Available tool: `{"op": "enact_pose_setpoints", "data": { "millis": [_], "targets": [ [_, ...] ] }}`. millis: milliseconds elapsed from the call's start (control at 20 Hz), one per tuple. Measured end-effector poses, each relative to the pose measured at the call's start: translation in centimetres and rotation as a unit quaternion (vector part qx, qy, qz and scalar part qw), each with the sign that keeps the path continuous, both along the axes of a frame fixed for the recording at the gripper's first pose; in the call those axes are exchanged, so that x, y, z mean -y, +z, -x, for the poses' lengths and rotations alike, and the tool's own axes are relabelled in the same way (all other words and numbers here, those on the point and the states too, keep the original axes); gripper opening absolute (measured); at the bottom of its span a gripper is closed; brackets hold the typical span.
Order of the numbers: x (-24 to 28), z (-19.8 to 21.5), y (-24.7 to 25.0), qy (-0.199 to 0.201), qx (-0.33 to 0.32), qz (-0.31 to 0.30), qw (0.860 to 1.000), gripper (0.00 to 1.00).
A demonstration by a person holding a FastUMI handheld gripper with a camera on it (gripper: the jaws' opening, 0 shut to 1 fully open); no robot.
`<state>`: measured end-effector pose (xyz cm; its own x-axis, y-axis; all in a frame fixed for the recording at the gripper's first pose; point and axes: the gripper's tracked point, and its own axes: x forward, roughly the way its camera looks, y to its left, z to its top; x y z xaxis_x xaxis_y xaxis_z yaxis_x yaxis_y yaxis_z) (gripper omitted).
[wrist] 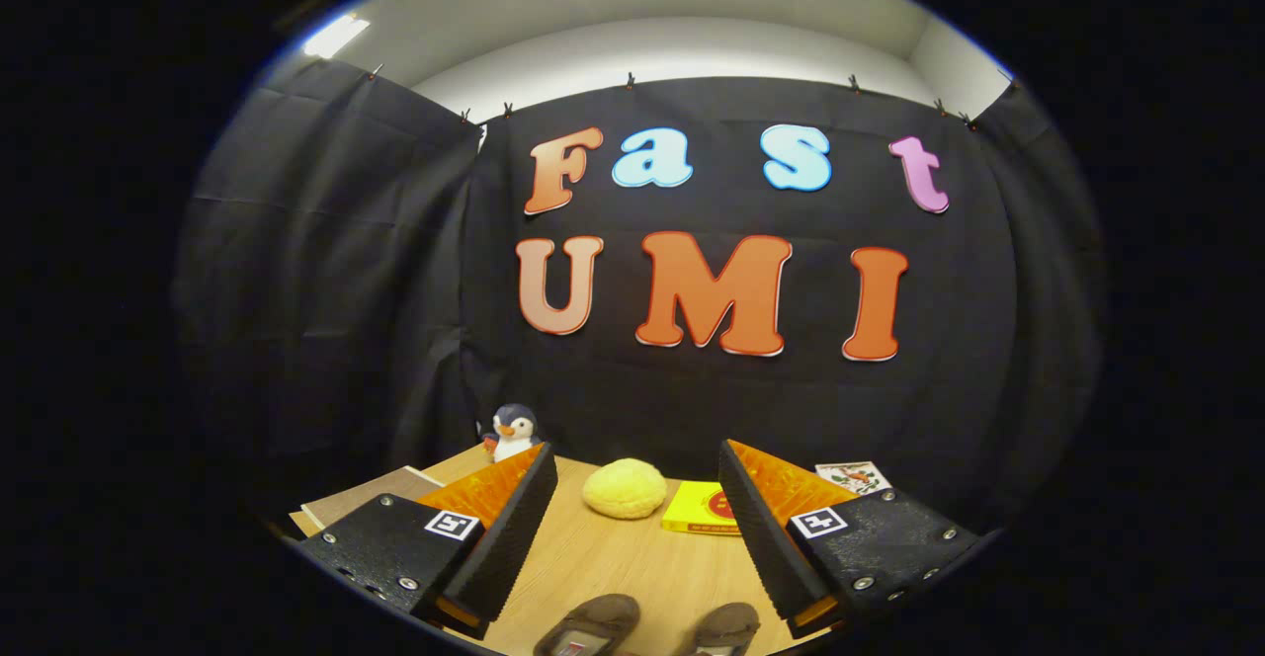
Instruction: Open the storage box then place both shoes into the box .Put the left shoe in first, then the right shoe, with the right side of both shoes facing outward in a uniform manner.
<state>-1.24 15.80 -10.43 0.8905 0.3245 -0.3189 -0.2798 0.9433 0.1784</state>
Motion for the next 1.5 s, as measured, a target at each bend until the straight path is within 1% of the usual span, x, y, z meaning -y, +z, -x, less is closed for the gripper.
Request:
{"op": "enact_pose_setpoints", "data": {
  "millis": [150,300,350,500,600,750,900,1000,1100,1150,1200,1250,1300,1400,1500],
  "targets": [
    [-3.4,1.2,-3.2,0.036,-0.059,-0.018,0.997,0.99],
    [-6.5,2.3,-6.3,0.069,-0.119,-0.047,0.989,0.99],
    [-7.7,2.9,-7.2,0.085,-0.142,-0.061,0.984,0.99],
    [-11.4,5.2,-9.4,0.137,-0.207,-0.106,0.963,0.98],
    [-13.2,6.3,-10.4,0.162,-0.241,-0.130,0.948,0.98],
    [-16.1,8.4,-12.3,0.194,-0.300,-0.169,0.918,0.98],
    [-18.8,10.2,-14.6,0.219,-0.367,-0.213,0.879,0.98],
    [-19.7,11.8,-16.0,0.234,-0.405,-0.230,0.854,0.98],
    [-20.6,12.6,-17.1,0.245,-0.424,-0.236,0.839,0.98],
    [-21.1,12.8,-17.4,0.250,-0.434,-0.248,0.829,0.98],
    [-21.7,13.2,-17.4,0.258,-0.443,-0.267,0.816,0.98],
    [-22.2,13.3,-17.6,0.260,-0.452,-0.282,0.805,0.98],
    [-22.2,13.7,-17.8,0.263,-0.458,-0.293,0.797,0.98],
    [-22.6,13.6,-18.4,0.256,-0.470,-0.306,0.787,0.98],
    [-23.2,13.9,-18.7,0.253,-0.483,-0.327,0.772,0.97]
  ]
}}
